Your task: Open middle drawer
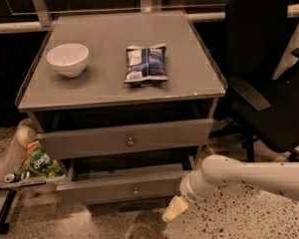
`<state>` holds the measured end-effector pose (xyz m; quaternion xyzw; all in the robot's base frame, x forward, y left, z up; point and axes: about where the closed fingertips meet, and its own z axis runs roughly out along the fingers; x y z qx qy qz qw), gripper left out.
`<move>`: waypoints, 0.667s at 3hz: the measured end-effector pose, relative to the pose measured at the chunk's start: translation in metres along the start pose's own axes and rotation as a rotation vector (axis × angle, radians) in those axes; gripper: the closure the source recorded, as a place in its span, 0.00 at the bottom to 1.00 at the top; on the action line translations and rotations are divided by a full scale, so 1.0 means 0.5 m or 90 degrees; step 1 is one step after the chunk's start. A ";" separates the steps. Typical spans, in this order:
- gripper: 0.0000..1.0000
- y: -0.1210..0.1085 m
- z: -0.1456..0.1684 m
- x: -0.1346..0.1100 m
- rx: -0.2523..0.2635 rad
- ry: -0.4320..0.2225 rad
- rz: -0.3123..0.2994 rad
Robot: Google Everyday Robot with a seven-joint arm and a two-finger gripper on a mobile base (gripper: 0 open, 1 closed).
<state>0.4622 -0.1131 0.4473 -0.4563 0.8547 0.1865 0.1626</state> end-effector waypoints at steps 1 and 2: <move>0.00 -0.002 -0.013 -0.009 0.014 -0.006 -0.018; 0.00 -0.024 -0.054 -0.024 0.056 -0.019 -0.025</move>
Offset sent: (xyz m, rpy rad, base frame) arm 0.0308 -0.0255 0.0568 -0.0520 -0.1855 -0.0429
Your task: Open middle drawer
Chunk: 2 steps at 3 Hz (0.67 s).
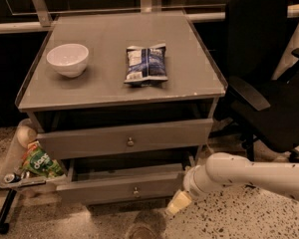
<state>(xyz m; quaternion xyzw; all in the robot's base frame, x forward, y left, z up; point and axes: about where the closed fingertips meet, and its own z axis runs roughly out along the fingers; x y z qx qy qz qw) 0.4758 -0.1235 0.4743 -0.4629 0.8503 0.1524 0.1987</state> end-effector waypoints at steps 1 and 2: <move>0.00 -0.022 0.014 -0.007 0.008 0.003 -0.009; 0.00 -0.045 0.045 -0.016 0.007 0.011 -0.021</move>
Offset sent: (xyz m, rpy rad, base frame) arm 0.0477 0.0073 -0.0314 -0.0439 -0.0176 0.0428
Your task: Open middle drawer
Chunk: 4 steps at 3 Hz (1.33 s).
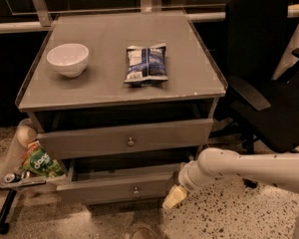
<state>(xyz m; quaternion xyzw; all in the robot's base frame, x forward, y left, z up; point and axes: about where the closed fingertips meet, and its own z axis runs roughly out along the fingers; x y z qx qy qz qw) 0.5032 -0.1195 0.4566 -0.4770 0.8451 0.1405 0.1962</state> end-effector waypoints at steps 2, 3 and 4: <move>0.00 -0.013 0.077 0.005 -0.018 0.021 -0.015; 0.00 0.010 0.113 0.041 -0.036 0.043 -0.008; 0.00 0.011 0.108 0.038 -0.036 0.043 -0.007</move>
Offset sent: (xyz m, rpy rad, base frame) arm 0.0157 0.0163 -0.0564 -0.0353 0.0473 0.0522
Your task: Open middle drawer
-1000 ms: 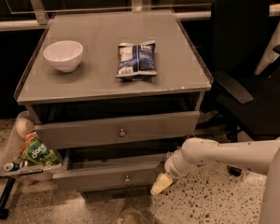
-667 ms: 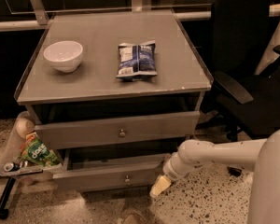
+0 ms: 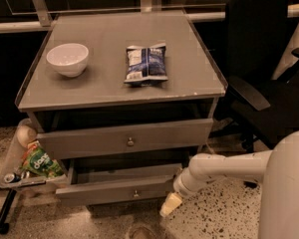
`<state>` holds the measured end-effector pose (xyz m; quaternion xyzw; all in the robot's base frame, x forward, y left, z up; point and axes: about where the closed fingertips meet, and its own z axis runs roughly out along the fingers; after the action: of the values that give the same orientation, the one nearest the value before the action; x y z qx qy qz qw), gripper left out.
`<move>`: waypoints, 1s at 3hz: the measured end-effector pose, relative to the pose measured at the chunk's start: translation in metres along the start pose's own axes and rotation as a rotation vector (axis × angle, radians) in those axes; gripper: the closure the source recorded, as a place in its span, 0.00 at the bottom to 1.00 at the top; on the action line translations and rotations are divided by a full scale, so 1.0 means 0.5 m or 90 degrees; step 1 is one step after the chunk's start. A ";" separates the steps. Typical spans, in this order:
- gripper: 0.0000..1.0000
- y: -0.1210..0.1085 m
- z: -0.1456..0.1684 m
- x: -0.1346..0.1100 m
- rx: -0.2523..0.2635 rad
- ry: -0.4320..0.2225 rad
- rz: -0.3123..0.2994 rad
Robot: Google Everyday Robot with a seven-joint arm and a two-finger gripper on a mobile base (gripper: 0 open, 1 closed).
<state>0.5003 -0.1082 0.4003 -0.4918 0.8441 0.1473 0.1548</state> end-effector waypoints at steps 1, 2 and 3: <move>0.00 0.027 -0.008 0.023 -0.010 0.011 0.010; 0.00 0.028 -0.012 0.021 -0.010 0.011 0.010; 0.00 0.086 -0.028 0.060 -0.026 0.031 0.021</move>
Offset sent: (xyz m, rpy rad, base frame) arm -0.1207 -0.0216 0.0007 -0.0419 0.1474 -0.0114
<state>0.4468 -0.1169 0.4048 -0.4844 0.8523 0.1549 0.1220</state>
